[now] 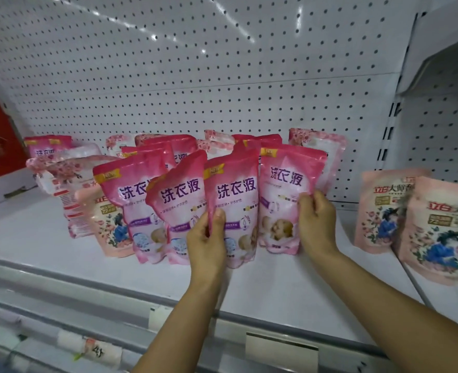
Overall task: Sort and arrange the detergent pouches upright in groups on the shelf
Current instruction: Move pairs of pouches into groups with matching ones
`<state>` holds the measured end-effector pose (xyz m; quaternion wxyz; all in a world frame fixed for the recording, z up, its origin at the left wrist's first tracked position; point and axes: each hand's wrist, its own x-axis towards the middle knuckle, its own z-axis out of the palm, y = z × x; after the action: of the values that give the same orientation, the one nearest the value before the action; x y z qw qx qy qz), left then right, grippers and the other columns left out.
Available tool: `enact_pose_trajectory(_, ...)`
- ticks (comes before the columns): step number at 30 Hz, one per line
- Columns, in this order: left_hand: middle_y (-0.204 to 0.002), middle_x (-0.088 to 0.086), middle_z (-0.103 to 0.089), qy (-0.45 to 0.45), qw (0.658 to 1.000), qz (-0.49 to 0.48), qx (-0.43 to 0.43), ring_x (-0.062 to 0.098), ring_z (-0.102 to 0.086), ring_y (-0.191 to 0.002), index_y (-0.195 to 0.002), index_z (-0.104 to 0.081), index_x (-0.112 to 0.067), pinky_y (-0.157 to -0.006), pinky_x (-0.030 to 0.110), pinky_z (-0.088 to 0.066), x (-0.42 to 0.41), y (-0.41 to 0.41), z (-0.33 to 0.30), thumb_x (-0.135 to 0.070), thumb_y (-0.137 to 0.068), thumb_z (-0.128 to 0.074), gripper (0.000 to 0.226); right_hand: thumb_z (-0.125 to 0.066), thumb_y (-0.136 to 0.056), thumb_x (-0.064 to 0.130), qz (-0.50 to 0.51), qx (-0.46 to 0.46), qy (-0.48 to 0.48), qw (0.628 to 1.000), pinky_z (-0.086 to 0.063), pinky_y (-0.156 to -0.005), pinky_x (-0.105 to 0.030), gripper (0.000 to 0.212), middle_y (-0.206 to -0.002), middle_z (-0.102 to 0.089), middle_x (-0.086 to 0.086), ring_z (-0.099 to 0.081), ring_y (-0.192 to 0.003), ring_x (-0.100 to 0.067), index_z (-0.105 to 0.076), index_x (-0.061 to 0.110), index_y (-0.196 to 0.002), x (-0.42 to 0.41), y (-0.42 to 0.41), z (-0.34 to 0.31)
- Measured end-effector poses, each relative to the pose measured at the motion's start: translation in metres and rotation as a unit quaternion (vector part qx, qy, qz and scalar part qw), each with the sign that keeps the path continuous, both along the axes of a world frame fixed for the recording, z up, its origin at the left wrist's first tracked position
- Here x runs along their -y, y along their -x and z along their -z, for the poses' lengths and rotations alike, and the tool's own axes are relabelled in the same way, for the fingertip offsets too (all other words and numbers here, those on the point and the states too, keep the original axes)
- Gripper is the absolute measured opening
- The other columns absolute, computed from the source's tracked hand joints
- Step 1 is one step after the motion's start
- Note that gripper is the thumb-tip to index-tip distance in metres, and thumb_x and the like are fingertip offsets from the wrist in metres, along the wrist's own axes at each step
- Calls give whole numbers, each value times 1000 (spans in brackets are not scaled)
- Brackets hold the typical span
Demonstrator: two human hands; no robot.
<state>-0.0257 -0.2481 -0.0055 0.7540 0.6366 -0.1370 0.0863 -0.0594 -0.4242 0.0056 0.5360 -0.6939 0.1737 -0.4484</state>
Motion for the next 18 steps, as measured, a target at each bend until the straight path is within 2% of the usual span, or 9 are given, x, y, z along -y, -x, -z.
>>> enact_pose_trajectory(3, -93, 25, -72, 10, 999, 34, -1, 41, -70, -91, -90, -64, 4, -79, 52, -60, -5, 0, -3, -25, -101, -53, 32, -39, -99, 15, 5, 4, -20, 1000, -37, -57, -28, 31, -67, -50, -5, -47, -65, -18, -45, 12, -69, 13, 18, -6)
enact_pose_trajectory(6, -86, 12, -76, 14, 997, 79, -5, 21, -75, -80, -96, -64, 2, -63, 28, -60, -10, 2, -6, -19, -101, -52, 25, -41, -100, 14, -14, 7, -7, 1000, -40, -50, -23, 31, -65, -52, -1, -51, -61, -16, -46, 15, -69, 17, 45, -11)
enact_pose_trajectory(8, -79, -2, -76, -17, 994, 109, -10, 7, -73, -74, -97, -64, -5, -61, 19, -56, -11, 1, -1, -19, -97, -59, 14, -51, -99, 17, -55, 6, -8, 998, -48, -54, -15, 21, -75, -64, 4, -63, -66, -6, -56, 16, -79, 15, 58, -8)
enact_pose_trajectory(9, -84, -6, -77, -35, 991, 128, -21, 6, -73, -78, -102, -64, -9, -65, 22, -58, -11, -1, 1, -19, -92, -67, 15, -58, -95, 19, -94, -11, -17, 995, -51, -57, -14, 8, -82, -69, 7, -68, -71, -2, -61, 18, -88, 15, 61, -3)
enact_pose_trajectory(10, -94, -4, -77, -48, 987, 148, -42, 11, -74, -87, -110, -63, -14, -72, 30, -61, -10, -3, 4, -20, -84, -77, 30, -66, -88, 20, -133, -40, -33, 990, -54, -60, -15, 10, -89, -72, 8, -71, -77, -2, -62, 22, -97, 13, 63, 2)
enact_pose_trajectory(12, -112, 3, -74, -44, 981, 168, -87, 25, -72, -102, -123, -58, -24, -85, 49, -59, -8, -8, 9, -21, -64, -92, 68, -79, -76, 18, -176, -91, -49, 979, -56, -63, -18, 41, -98, -74, 8, -73, -83, -7, -60, 24, -111, 11, 61, 12)
enact_pose_trajectory(13, -115, 5, -73, -36, 979, 175, -95, 28, -71, -105, -125, -56, -26, -88, 54, -56, -7, -10, 9, -21, -57, -94, 78, -81, -73, 16, -170, -105, -49, 979, -57, -63, -19, 49, -101, -74, 7, -73, -84, -9, -59, 23, -116, 8, 58, 12)
enact_pose_trajectory(16, -113, 9, -74, -12, 978, 181, -104, 31, -72, -103, -126, -56, -24, -90, 59, -54, -5, -8, 5, -26, -56, -95, 80, -80, -77, 15, -139, -100, -47, 984, -58, -63, -19, 48, -101, -73, 4, -73, -83, -10, -58, 22, -118, 1, 54, 8)
enact_pose_trajectory(18, -112, 4, -75, -16, 983, 161, -84, 23, -73, -101, -128, -56, -22, -89, 50, -58, -6, 2, 1, -21, -69, -87, 67, -78, -78, 15, -139, -86, -65, 984, -60, -68, -26, 40, -98, -75, -1, -74, -82, -16, -62, 22, -114, -2, 58, 9)
